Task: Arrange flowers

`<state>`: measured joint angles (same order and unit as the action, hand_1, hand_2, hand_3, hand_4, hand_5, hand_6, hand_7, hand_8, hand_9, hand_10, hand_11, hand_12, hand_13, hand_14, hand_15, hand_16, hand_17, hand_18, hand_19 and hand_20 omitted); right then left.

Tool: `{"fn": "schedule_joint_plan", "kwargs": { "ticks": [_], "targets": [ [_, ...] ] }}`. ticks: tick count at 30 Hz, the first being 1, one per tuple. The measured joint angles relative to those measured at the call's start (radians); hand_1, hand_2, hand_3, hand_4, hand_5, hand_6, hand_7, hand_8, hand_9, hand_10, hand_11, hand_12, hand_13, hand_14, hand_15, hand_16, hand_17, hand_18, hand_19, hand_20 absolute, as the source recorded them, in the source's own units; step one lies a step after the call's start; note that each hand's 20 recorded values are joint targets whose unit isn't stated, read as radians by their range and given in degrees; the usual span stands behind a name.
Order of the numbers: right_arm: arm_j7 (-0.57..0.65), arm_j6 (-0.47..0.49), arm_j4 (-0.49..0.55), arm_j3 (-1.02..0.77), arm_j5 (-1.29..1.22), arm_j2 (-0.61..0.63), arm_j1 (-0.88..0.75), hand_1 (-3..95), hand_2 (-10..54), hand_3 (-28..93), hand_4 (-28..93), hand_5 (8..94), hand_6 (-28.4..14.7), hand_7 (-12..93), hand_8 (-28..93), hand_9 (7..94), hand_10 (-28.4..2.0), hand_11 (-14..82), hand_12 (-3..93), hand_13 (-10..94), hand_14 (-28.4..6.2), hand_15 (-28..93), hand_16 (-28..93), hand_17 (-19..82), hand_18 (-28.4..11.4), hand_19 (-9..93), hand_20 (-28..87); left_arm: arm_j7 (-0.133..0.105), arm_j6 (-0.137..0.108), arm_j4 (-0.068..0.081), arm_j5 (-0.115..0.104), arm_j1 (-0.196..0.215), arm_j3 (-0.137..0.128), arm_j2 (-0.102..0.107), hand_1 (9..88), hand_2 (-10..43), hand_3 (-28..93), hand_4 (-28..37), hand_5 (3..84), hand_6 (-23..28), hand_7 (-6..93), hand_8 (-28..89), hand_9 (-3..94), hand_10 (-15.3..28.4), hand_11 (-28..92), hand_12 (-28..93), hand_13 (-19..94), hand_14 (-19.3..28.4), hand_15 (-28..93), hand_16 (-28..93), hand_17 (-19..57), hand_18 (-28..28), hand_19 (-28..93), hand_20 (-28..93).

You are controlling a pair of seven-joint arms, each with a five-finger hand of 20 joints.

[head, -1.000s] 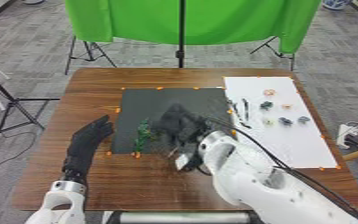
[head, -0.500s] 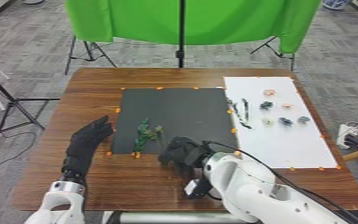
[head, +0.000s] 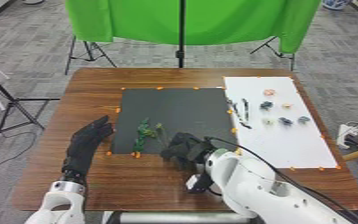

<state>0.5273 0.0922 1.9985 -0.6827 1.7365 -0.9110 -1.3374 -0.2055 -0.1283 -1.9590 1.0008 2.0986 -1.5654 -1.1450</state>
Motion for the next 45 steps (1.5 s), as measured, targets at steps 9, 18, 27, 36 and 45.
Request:
{"fn": "schedule_joint_plan", "kwargs": {
  "ticks": [9,18,27,36,45],
  "targets": [
    [-0.042,0.040,0.040,-0.149,-0.121,0.014,-0.050,28.2,-0.5,65,-6,71.9,-2.2,14,-8,86.6,-14.9,33.8,27.7,88,-7.3,58,34,60,-16.3,93,57,-0.001,0.000,0.000,0.000,0.001,0.000,-0.003,24.7,2.7,66,-25.2,42.4,6.7,7.9,-4,39.0,13.9,18,14,28,18.2,27,0,0.7,13.6,10,17],
    [-0.016,-0.181,0.084,-0.244,0.190,0.137,-0.017,27.8,-8.6,66,-9,68.7,-4.2,11,-8,85.5,-13.2,40.4,28.6,87,-6.0,63,34,62,-15.2,93,62,-0.001,-0.001,-0.007,0.000,0.006,-0.002,-0.003,24.7,2.7,66,-25.2,42.3,6.5,8.0,-4,39.0,14.0,18,14,28,18.2,27,0,0.8,13.6,10,16],
    [0.121,-0.029,-0.298,-0.176,0.220,0.147,0.249,27.1,-9.4,65,-10,69.1,-4.8,11,-7,85.4,-13.4,41.4,28.5,88,-5.9,63,34,62,-14.9,93,63,-0.002,-0.003,-0.012,0.000,0.008,-0.002,-0.003,24.8,2.7,66,-25.2,42.2,6.6,7.8,-4,39.0,14.0,18,14,28,18.3,27,0,0.7,13.6,10,17],
    [0.140,0.001,-0.368,-0.127,0.205,0.133,0.281,23.7,-9.2,63,-10,74.3,-5.0,14,-7,87.2,-14.1,41.9,27.8,89,-6.1,63,34,64,-14.6,93,63,-0.001,-0.003,-0.013,0.000,0.011,-0.002,-0.004,24.7,2.7,66,-25.2,42.3,6.5,7.9,-4,39.0,13.9,18,14,28,18.1,27,0,0.7,13.6,10,17],
    [0.178,0.060,-0.427,-0.111,0.227,0.095,0.282,17.0,-9.5,54,-16,76.2,-6.9,13,-6,87.4,-14.2,42.3,26.9,90,-5.7,62,34,66,-13.3,93,61,0.001,-0.003,-0.013,0.000,0.011,-0.002,-0.004,24.7,2.7,66,-25.3,42.5,6.7,7.9,-4,39.0,14.0,18,14,28,18.2,27,0,0.7,13.6,10,16]
  ]
}}
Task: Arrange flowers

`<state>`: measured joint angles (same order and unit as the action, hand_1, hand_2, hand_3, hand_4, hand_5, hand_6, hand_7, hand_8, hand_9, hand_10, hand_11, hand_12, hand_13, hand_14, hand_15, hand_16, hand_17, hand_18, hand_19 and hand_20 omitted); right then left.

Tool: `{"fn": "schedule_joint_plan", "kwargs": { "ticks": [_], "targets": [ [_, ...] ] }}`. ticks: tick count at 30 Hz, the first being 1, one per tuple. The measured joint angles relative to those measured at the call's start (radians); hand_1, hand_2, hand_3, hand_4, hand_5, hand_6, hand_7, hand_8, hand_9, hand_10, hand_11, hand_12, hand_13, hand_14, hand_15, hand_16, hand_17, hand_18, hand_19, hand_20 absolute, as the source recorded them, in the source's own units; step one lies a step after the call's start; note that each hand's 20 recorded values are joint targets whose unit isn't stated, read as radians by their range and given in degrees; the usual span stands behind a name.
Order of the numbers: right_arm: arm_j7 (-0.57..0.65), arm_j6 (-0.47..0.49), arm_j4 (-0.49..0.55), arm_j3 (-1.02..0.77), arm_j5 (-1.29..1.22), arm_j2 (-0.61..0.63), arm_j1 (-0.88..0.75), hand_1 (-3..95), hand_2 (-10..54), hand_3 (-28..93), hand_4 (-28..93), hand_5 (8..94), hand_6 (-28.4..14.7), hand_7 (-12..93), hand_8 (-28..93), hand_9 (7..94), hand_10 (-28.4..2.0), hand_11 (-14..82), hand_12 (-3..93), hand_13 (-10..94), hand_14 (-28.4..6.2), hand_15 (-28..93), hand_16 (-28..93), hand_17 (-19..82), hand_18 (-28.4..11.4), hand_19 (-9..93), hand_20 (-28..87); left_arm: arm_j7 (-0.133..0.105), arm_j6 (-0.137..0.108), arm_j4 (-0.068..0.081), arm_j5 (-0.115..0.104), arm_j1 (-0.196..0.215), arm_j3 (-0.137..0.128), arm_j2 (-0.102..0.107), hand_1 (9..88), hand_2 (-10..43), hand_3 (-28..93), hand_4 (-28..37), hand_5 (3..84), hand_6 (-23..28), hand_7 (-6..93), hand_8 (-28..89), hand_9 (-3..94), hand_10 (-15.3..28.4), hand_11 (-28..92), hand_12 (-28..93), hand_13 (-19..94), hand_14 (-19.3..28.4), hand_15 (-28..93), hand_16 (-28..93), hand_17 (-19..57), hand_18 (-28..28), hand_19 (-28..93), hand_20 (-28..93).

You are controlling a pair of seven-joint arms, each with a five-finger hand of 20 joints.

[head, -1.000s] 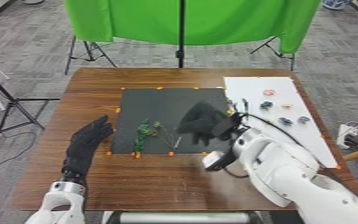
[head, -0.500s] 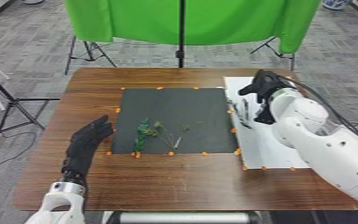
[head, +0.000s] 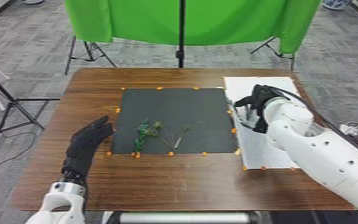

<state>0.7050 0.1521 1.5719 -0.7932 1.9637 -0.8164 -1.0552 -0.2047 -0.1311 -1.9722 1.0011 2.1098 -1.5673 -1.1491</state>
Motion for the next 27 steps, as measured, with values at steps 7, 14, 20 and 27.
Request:
{"fn": "schedule_joint_plan", "kwargs": {
  "ticks": [7,14,20,27],
  "targets": [
    [-0.005,0.058,0.034,0.064,0.147,-0.003,0.004,20.8,-9.5,53,-18,76.3,-7.7,12,-6,86.8,-14.2,42.4,27.0,91,-4.7,61,34,66,-13.0,93,61,0.004,0.003,0.000,0.000,0.000,0.000,0.000,24.8,2.7,66,-25.2,42.5,6.8,7.5,-4,38.8,13.9,18,14,28,18.1,27,0,0.7,13.6,10,16],
    [0.018,0.119,0.026,0.150,0.305,-0.045,0.035,47.5,-9.5,52,-5,81.5,-3.6,23,18,89.7,-11.4,47.8,26.4,93,-3.2,66,33,70,-12.2,93,67,0.013,0.012,0.001,0.000,-0.003,0.003,0.001,24.8,2.7,66,-25.2,42.4,6.9,7.3,-4,38.6,13.8,18,14,28,18.1,27,0,0.5,13.6,10,16],
    [0.021,-0.050,-0.012,0.149,0.255,-0.099,0.017,53.8,-9.5,58,-1,82.8,-2.0,30,24,91.3,-10.5,49.6,26.7,94,-3.1,68,32,72,-12.2,93,69,0.014,0.013,0.001,0.001,-0.004,0.004,0.000,24.8,2.6,66,-25.2,42.4,7.0,7.3,-4,38.5,13.7,18,14,28,18.2,27,0,0.5,13.6,10,17],
    [0.007,-0.160,-0.014,0.092,0.135,-0.088,-0.020,53.2,-9.5,60,2,82.5,-3.0,33,25,91.1,-10.0,51.9,26.7,94,-3.1,70,33,72,-12.4,93,71,0.014,0.014,0.002,0.001,-0.004,0.006,-0.001,24.8,2.7,66,-25.2,42.4,7.0,7.2,-4,38.4,13.7,18,14,28,18.2,27,1,0.3,13.7,10,17]
  ]
}}
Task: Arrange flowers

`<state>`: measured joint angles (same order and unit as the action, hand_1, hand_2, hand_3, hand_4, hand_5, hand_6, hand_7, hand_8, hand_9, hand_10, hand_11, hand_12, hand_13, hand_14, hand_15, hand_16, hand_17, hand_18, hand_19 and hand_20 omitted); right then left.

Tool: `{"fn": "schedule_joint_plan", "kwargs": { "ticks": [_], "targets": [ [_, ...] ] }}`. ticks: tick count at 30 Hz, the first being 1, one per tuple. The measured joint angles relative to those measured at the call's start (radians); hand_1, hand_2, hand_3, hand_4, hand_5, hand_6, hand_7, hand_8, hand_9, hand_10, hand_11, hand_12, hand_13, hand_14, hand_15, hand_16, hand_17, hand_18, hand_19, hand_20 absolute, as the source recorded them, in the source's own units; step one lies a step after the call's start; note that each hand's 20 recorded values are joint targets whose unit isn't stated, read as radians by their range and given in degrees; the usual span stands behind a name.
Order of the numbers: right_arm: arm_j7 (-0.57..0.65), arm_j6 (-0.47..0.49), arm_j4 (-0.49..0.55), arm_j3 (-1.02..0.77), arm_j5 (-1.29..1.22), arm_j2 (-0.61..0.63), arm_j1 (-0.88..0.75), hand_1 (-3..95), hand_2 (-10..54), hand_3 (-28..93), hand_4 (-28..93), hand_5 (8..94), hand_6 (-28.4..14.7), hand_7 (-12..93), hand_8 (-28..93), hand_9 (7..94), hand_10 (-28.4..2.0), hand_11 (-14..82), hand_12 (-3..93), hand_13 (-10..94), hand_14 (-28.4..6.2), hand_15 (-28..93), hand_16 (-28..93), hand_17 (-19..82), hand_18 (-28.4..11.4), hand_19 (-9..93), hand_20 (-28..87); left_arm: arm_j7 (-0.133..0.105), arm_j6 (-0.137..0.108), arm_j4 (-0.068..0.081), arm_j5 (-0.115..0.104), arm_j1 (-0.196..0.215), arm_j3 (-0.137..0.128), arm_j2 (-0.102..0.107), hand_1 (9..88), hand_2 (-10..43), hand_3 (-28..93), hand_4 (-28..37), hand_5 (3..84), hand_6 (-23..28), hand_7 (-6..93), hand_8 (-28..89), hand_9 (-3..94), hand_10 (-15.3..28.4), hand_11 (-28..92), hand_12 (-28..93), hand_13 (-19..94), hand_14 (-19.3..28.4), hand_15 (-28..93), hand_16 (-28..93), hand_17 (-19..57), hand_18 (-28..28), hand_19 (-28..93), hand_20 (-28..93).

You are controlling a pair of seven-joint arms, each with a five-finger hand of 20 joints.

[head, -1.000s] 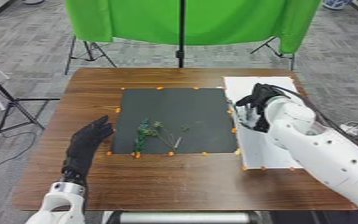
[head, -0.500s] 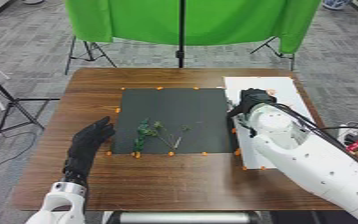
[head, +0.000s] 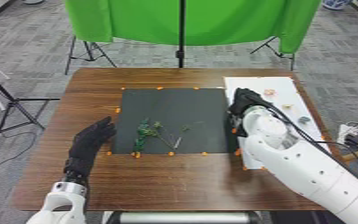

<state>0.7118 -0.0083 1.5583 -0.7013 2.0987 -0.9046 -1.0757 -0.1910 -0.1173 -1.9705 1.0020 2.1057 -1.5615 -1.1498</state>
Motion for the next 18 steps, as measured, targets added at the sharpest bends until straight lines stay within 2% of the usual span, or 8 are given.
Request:
{"fn": "schedule_joint_plan", "kwargs": {
  "ticks": [4,9,14,18],
  "targets": [
    [-0.012,-0.095,0.031,-0.041,0.001,0.024,-0.066,52.9,-9.5,61,3,82.8,-3.3,34,25,91.3,-10.0,52.8,26.4,94,-3.1,71,33,73,-12.4,93,72,0.000,0.000,0.000,0.000,0.000,0.000,0.000,24.8,2.7,66,-25.1,42.5,7.2,7.0,-4,38.4,13.6,18,14,28,18.2,27,1,0.2,13.7,10,17],
    [-0.034,-0.182,0.148,-0.101,-0.003,0.072,-0.164,52.6,-9.5,61,4,82.8,-3.3,35,25,91.3,-10.0,53.1,26.2,94,-2.9,71,32,73,-12.7,93,72,0.002,0.001,0.000,0.000,-0.001,0.001,0.000,24.8,2.6,66,-25.1,42.5,7.3,6.8,-4,38.4,13.6,18,14,28,18.2,27,1,0.1,13.8,10,17],
    [-0.054,-0.157,0.265,-0.111,-0.014,0.082,-0.189,52.7,-9.5,61,4,82.8,-3.3,35,25,91.3,-10.0,53.1,26.3,94,-2.8,71,32,73,-12.7,93,72,0.004,0.008,0.000,0.001,-0.004,0.005,0.000,24.8,2.7,66,-25.2,42.4,7.4,6.8,-4,38.3,13.6,18,14,27,18.3,27,1,0.1,13.8,10,17],
    [-0.071,-0.112,0.304,-0.109,-0.016,0.055,-0.199,52.6,-9.5,61,3,82.7,-3.3,35,25,91.3,-9.9,53.0,26.2,94,-2.8,71,32,73,-12.7,93,72,0.005,0.011,0.000,0.002,-0.005,0.005,-0.001,24.7,2.6,66,-25.1,42.4,7.3,6.8,-4,38.3,13.6,18,14,27,18.2,27,1,0.0,13.9,10,17]
  ]
}}
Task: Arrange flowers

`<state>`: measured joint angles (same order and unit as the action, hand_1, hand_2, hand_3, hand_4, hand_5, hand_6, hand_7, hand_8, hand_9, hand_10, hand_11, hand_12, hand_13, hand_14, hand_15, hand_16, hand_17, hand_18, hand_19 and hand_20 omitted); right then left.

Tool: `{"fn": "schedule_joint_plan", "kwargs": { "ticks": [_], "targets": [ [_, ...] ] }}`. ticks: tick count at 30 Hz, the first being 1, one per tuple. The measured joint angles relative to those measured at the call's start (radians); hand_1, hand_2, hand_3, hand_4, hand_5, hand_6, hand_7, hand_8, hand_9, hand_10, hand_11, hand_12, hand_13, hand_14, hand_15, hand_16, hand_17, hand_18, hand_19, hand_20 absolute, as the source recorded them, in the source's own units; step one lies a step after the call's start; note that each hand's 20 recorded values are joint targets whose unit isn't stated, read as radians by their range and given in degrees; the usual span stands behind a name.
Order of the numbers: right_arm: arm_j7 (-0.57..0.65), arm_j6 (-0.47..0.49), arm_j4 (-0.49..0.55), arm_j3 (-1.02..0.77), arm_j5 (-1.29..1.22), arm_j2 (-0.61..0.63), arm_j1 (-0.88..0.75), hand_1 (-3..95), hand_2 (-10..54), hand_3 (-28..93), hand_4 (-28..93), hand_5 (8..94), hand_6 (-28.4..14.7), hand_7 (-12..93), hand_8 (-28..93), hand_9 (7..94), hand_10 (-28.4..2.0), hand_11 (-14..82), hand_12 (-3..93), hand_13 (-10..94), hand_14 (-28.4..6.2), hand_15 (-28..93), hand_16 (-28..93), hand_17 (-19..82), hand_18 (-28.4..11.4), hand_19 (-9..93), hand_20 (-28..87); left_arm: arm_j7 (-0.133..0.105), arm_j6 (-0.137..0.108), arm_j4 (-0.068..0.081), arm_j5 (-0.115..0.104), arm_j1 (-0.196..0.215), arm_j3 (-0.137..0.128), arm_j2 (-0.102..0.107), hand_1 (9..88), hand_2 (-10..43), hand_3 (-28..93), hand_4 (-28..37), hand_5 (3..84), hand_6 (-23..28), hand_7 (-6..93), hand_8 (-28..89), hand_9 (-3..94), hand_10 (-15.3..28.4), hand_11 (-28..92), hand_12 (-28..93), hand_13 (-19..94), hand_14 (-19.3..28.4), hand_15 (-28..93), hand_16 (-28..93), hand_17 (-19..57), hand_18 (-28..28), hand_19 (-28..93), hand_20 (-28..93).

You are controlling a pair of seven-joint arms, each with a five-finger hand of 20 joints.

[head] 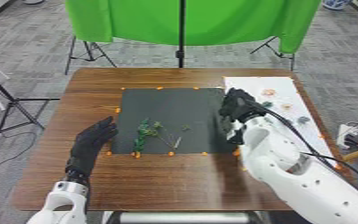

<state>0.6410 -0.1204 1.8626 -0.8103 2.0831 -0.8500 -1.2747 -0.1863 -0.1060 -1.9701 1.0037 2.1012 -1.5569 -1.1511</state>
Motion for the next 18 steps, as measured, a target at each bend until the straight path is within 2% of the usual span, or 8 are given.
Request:
{"fn": "schedule_joint_plan", "kwargs": {
  "ticks": [7,12,14,15,16,17,18],
  "targets": [
    [-0.007,0.017,-0.020,0.013,0.001,-0.068,-0.040,52.2,-9.5,60,3,82.1,-2.7,35,24,90.7,-9.7,53.2,26.5,94,-2.8,71,32,73,-12.6,93,72,0.002,0.010,0.001,0.002,-0.002,0.001,-0.001,24.6,2.3,66,-24.9,42.1,7.1,6.8,-4,38.1,13.5,18,14,27,18.3,27,1,-0.2,14.1,11,17],
    [-0.012,0.017,-0.033,0.016,0.002,-0.081,-0.076,50.9,-9.5,48,1,80.7,-2.7,36,22,89.8,-10.0,52.7,26.5,94,-2.6,69,34,72,-11.8,93,70,0.002,0.018,0.001,0.003,-0.002,0.001,-0.003,24.5,1.6,66,-24.5,41.4,6.9,6.6,-4,37.7,13.6,17,14,27,18.2,26,1,-0.3,14.2,10,17],
    [-0.015,0.016,-0.035,0.014,0.002,-0.081,-0.087,47.1,-9.5,52,-2,80.6,-2.9,35,21,89.8,-10.1,52.4,26.5,94,-2.7,69,34,72,-11.8,93,69,0.002,0.025,0.002,0.005,-0.002,0.000,-0.003,24.5,1.3,66,-24.2,41.4,6.9,6.4,-4,37.5,13.5,17,14,27,18.2,26,1,-0.4,14.3,10,17],
    [-0.018,0.016,-0.034,0.009,0.002,-0.081,-0.090,42.9,-9.5,56,-5,80.6,-2.9,35,16,89.7,-10.3,52.3,26.4,94,-2.7,68,34,72,-11.8,93,69,0.002,0.028,0.002,0.006,-0.002,0.000,-0.003,24.5,1.1,66,-24.1,41.3,6.9,6.3,-4,37.5,13.5,17,14,27,18.2,26,1,-0.4,14.2,10,17],
    [-0.021,0.016,-0.034,0.005,0.002,-0.081,-0.093,39.3,-9.5,59,-8,80.6,-3.0,37,4,89.6,-10.4,52.2,26.3,94,-2.8,68,34,72,-11.7,93,69,0.002,0.033,0.002,0.007,-0.002,0.000,-0.004,24.4,0.8,66,-23.9,41.3,6.9,6.3,-4,37.4,13.4,17,14,27,18.2,26,1,-0.4,14.3,10,17],
    [-0.022,0.016,-0.034,0.003,0.002,-0.081,-0.095,37.9,-9.5,60,-9,80.6,-3.1,39,-3,89.5,-10.5,52.1,26.3,94,-2.8,68,34,72,-11.8,93,69,0.002,0.036,0.003,0.007,-0.002,-0.001,-0.004,24.3,0.5,66,-23.8,41.2,6.9,6.2,-4,37.3,13.3,17,14,27,18.2,26,1,-0.5,14.3,10,17],
    [-0.023,0.017,-0.034,0.001,0.001,-0.081,-0.099,36.4,-9.5,60,-10,80.6,-3.3,39,-7,89.4,-10.6,52.1,26.3,94,-2.8,68,34,72,-11.8,93,68,0.001,0.040,0.003,0.008,-0.002,-0.001,-0.004,24.2,0.0,66,-23.6,41.0,6.9,6.0,-4,37.2,13.3,17,14,27,18.2,25,1,-0.5,14.3,10,17]
  ]
}}
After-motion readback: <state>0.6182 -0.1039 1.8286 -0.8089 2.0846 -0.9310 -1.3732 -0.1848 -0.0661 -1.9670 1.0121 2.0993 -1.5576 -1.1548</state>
